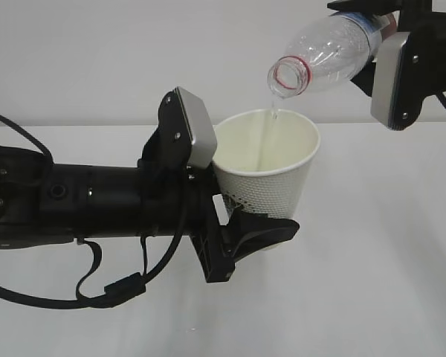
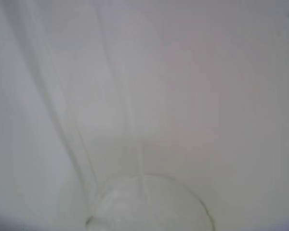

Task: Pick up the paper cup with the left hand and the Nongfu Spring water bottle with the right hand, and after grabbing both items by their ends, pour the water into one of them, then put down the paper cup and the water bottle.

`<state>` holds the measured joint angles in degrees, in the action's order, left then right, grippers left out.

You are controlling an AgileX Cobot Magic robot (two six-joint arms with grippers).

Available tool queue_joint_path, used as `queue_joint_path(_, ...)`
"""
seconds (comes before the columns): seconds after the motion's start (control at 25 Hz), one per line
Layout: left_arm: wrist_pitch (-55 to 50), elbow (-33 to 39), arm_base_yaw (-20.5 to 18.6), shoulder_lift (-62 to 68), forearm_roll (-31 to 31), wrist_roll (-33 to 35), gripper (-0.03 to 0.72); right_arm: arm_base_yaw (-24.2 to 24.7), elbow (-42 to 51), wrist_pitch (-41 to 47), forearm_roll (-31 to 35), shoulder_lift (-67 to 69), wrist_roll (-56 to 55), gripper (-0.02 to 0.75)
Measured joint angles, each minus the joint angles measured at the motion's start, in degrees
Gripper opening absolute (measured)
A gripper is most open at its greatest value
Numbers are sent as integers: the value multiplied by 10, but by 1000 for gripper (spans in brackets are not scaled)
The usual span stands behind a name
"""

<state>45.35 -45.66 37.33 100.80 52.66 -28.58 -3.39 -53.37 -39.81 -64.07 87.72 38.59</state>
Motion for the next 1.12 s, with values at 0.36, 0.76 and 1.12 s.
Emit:
queue_joint_path(0.36,-1,0,0,0,0,0,529,0,0,-1,0,0,0,512)
queue_joint_path(0.76,-1,0,0,0,0,0,529,0,0,-1,0,0,3,512)
queue_joint_path(1.12,-1,0,0,0,0,0,529,0,0,-1,1,0,6,512)
